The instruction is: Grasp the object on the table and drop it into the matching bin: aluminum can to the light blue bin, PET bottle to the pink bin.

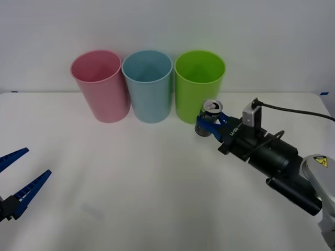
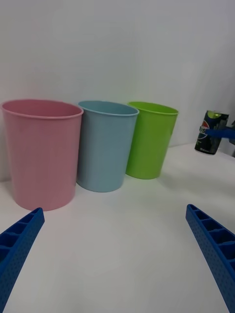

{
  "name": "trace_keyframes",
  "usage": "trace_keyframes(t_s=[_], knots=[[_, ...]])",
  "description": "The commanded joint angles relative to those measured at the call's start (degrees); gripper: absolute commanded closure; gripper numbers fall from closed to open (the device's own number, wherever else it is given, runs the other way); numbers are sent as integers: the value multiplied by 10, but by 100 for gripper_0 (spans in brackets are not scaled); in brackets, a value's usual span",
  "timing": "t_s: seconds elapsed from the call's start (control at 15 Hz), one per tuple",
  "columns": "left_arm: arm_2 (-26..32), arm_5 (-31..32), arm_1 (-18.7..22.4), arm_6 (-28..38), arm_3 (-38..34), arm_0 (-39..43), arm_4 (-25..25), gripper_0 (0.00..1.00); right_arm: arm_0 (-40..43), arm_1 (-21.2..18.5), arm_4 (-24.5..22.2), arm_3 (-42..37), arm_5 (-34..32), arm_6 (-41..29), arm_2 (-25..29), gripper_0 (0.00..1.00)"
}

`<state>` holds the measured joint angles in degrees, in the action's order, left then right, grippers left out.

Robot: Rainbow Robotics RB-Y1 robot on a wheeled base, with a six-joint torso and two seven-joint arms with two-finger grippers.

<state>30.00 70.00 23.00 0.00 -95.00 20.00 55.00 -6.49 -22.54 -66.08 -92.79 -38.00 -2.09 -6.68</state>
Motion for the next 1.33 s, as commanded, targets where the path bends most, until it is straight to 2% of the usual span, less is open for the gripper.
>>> trace_keyframes(t_s=[0.07, 0.33, 0.47, 0.6, 0.73, 0.93, 1.13, 1.33], knots=[[0, 0, 0, 0, 0, 0, 0, 0, 4, -26, 4, -49, 15, -49, 1, 100], [0, 0, 0, 0, 0, 0, 0, 0, 2, -44, 3, -100, 44, -116, -1, 100], [0, 0, 0, 0, 0, 0, 0, 0, -16, -44, -2, -102, 45, -132, 0, 100], [0, 0, 0, 0, 0, 0, 0, 0, -39, -42, -15, -100, 49, -144, -1, 100], [0, 0, 0, 0, 0, 0, 0, 0, -71, -36, -42, -98, 59, -194, -12, 100], [0, 0, 0, 0, 0, 0, 0, 0, -112, -9, -88, -83, 76, -242, -21, 100], [0, 0, 0, 0, 0, 0, 0, 0, -184, 32, -112, -11, 76, -242, -22, 100], [0, 0, 0, 0, 0, 0, 0, 0, -259, 83, -145, 80, 112, -237, -22, 100]])
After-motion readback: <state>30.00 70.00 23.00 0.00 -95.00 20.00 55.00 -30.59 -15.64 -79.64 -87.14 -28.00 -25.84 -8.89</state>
